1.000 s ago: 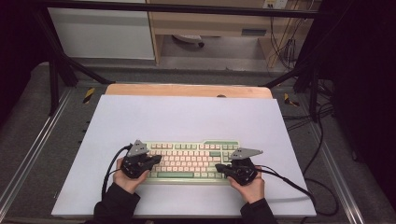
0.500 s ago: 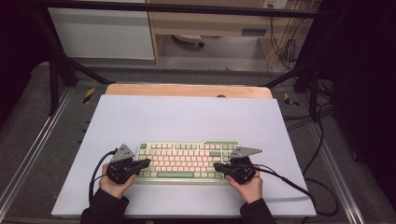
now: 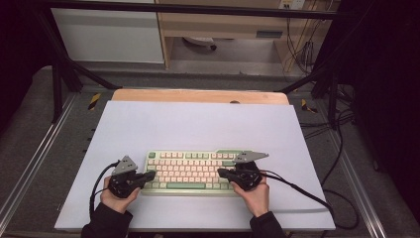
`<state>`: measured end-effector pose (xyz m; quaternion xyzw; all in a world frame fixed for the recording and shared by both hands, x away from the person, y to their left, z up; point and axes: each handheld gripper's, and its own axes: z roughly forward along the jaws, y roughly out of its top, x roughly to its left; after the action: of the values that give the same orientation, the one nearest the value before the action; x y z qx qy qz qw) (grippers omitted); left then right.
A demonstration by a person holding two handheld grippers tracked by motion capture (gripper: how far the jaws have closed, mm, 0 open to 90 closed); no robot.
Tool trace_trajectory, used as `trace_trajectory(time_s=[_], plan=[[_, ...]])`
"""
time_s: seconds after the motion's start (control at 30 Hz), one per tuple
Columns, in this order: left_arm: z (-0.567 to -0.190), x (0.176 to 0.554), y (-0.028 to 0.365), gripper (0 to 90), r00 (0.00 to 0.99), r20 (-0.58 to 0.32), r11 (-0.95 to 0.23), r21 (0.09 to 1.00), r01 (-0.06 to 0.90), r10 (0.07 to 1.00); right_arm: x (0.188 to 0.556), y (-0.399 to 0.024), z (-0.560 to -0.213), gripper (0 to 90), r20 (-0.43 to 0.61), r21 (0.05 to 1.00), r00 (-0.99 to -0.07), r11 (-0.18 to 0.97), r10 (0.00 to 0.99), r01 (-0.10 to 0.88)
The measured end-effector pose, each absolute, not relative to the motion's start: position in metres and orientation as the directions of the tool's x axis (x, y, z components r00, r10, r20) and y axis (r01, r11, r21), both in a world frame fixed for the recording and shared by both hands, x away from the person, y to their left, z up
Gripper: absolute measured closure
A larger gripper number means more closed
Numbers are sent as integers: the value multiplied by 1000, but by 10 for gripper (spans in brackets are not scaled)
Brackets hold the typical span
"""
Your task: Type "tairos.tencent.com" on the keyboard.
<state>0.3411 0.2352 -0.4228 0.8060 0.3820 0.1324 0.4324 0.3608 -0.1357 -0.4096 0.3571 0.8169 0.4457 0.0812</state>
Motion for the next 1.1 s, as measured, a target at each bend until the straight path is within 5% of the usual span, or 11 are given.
trace_trajectory(time_s=[1.1], plan=[[-425,343,233,900,681,-120,-341,795,501,722,392,-84,-429,900,166,740,-692,375,703,558]])
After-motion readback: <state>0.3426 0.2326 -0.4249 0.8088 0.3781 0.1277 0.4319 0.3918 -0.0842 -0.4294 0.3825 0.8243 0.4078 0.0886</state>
